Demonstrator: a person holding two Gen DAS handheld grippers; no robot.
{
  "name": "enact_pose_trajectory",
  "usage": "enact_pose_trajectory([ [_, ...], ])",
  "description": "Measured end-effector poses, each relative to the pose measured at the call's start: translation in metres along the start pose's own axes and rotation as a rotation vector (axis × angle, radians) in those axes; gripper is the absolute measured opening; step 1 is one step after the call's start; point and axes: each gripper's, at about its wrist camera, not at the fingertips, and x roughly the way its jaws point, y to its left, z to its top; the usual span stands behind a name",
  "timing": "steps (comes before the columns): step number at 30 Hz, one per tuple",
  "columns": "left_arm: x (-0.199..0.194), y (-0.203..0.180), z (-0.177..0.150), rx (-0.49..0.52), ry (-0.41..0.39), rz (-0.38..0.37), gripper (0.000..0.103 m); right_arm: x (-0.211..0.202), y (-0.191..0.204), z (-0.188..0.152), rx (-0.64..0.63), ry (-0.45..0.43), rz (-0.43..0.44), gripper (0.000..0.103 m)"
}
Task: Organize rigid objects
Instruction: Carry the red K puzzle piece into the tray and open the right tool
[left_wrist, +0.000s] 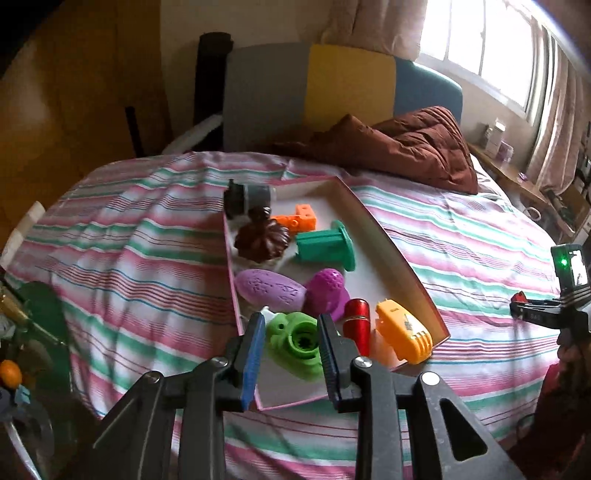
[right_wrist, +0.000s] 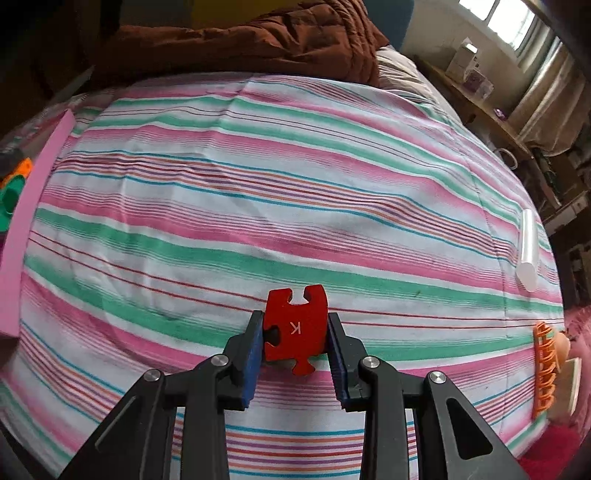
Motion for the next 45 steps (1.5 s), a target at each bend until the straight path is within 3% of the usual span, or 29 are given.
enact_pose_trajectory([
  [8, -0.004, 0.010, -0.004, -0.018, 0.001, 0.009, 0.029, -0.030, 0.054, 0.009, -0.052, -0.062, 0.171, 0.033],
  [15, -0.003, 0.022, -0.011, -0.055, 0.009, 0.027, 0.029, -0.080, 0.132, 0.028, -0.161, -0.201, 0.364, 0.033],
  [20, -0.001, 0.032, -0.013, -0.086, 0.012, 0.042, 0.029, -0.096, 0.184, 0.038, -0.232, -0.243, 0.452, 0.033],
  [23, 0.000, 0.037, -0.014, -0.095, 0.015, 0.046, 0.029, -0.095, 0.216, 0.040, -0.291, -0.241, 0.450, 0.033],
  [30, 0.005, 0.043, -0.016, -0.109, 0.026, 0.057, 0.029, -0.047, 0.252, 0.047, -0.332, -0.123, 0.388, 0.033],
  [33, 0.006, 0.044, -0.016, -0.114, 0.030, 0.059, 0.035, -0.039, 0.255, 0.045, -0.332, -0.119, 0.372, 0.033],
  [39, 0.004, 0.044, -0.015, -0.122, 0.017, 0.075, 0.037, -0.030, 0.251, 0.041, -0.317, -0.109, 0.376, 0.038],
  [45, -0.002, 0.042, -0.012, -0.125, 0.004, 0.093, 0.041, -0.046, 0.245, 0.036, -0.303, -0.175, 0.370, 0.040],
])
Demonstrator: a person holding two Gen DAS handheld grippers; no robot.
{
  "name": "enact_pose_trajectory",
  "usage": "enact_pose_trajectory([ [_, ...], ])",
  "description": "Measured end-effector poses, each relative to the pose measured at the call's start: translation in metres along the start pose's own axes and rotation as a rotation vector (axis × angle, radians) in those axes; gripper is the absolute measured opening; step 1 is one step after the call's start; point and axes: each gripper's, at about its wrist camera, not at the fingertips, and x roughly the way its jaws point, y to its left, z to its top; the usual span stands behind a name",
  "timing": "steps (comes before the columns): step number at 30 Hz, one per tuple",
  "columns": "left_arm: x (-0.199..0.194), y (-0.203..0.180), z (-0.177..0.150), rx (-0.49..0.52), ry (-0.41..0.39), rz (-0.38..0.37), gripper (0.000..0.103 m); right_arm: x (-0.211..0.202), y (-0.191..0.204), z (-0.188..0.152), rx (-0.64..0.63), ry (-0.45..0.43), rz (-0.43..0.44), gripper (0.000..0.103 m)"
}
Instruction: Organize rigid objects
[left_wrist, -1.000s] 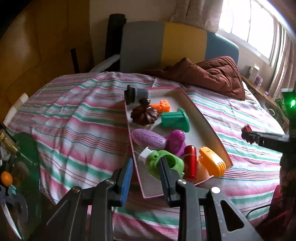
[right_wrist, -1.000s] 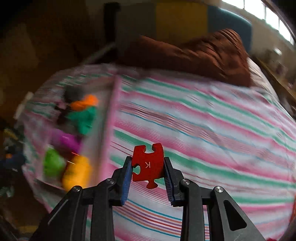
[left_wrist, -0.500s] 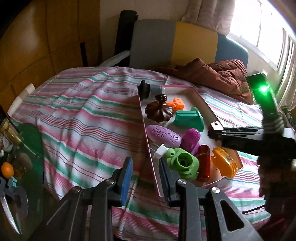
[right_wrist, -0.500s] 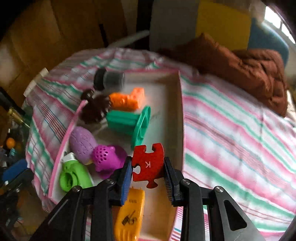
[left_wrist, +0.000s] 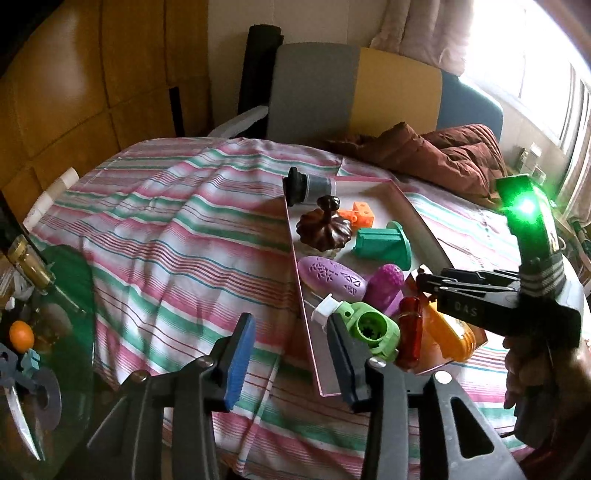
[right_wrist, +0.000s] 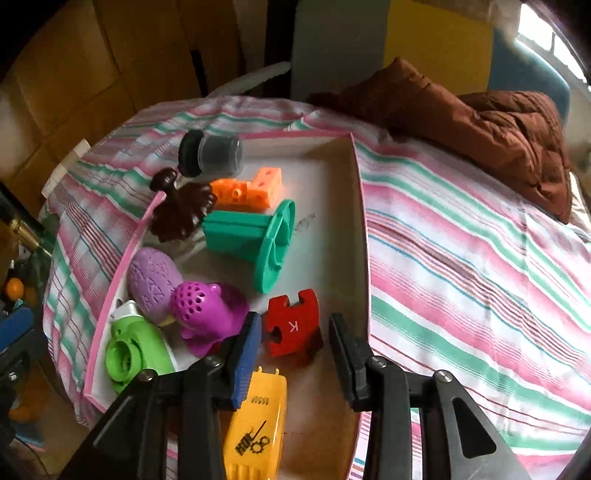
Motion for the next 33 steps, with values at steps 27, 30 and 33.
enact_pose_trajectory([
  [27, -0.047, -0.027, -0.003, -0.050, -0.155, 0.163, 0.042, -0.107, 0.017, -0.046, 0.054, -0.281, -0.153, 0.065],
  [30, -0.050, -0.026, -0.005, -0.057, -0.163, 0.176, 0.042, -0.110, 0.020, -0.046, 0.051, -0.290, -0.149, 0.065],
  [33, -0.053, -0.025, -0.007, -0.068, -0.169, 0.168, 0.042, -0.112, 0.021, -0.048, 0.053, -0.298, -0.144, 0.065],
])
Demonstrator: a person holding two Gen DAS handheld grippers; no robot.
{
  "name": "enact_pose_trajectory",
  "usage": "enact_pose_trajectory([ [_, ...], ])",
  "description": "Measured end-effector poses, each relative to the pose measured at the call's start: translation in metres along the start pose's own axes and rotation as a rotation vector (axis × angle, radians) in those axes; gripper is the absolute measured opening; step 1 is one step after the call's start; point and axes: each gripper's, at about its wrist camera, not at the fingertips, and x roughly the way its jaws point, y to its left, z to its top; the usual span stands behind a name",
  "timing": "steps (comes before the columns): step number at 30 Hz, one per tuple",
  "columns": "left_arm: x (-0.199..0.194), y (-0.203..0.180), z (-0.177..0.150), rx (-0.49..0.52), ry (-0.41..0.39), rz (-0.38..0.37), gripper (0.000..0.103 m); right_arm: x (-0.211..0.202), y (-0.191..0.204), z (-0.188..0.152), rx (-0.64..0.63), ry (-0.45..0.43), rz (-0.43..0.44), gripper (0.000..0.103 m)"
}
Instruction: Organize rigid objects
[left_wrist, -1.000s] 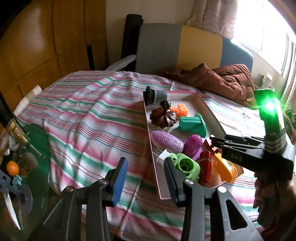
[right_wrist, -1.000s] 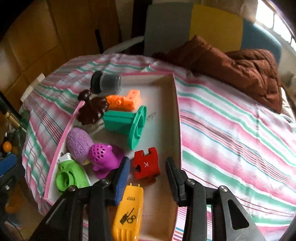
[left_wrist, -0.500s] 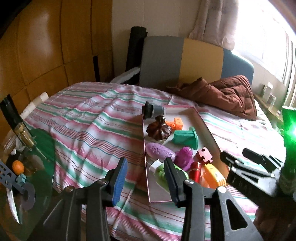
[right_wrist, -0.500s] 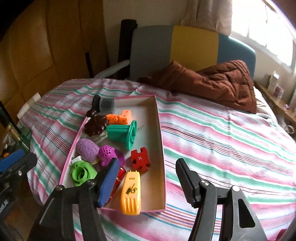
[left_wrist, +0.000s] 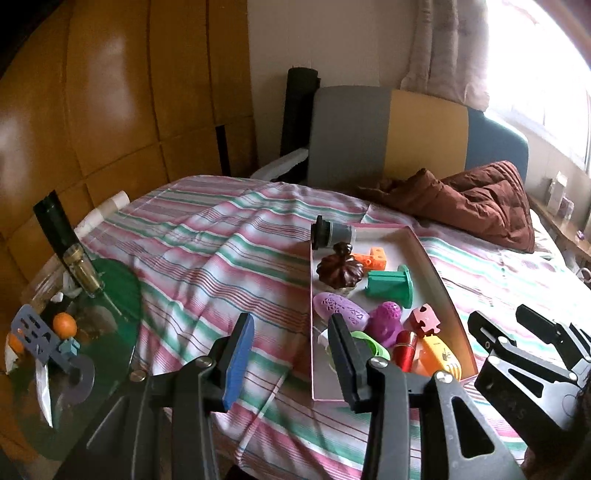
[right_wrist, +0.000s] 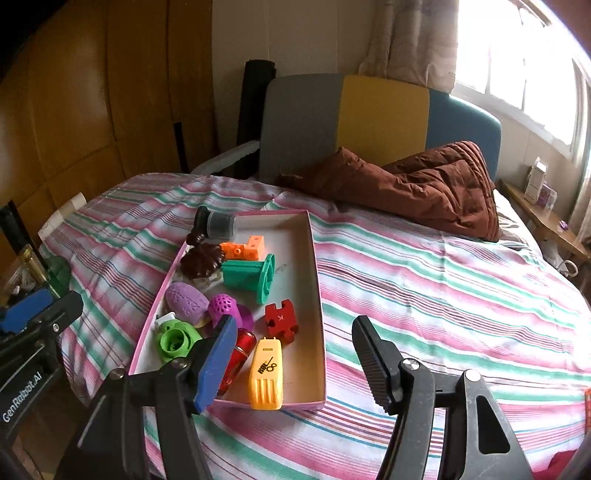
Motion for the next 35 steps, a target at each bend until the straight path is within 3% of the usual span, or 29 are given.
enact_pose_trajectory([
  [9, -0.002, 0.002, -0.003, -0.018, 0.021, -0.056, 0.042, -0.005, 0.004, -0.001, -0.003, -0.014, -0.003, 0.066],
  [26, 0.005, 0.009, -0.006, -0.029, 0.049, -0.078, 0.042, -0.003, 0.018, 0.000, -0.035, -0.010, -0.008, 0.069],
  [32, -0.001, 0.013, -0.005, -0.016, -0.031, -0.037, 0.037, 0.000, 0.022, -0.001, -0.047, -0.005, -0.009, 0.069],
  [35, 0.001, 0.013, -0.003, -0.018, -0.016, -0.048, 0.037, 0.001, 0.024, -0.001, -0.051, -0.004, -0.007, 0.069],
])
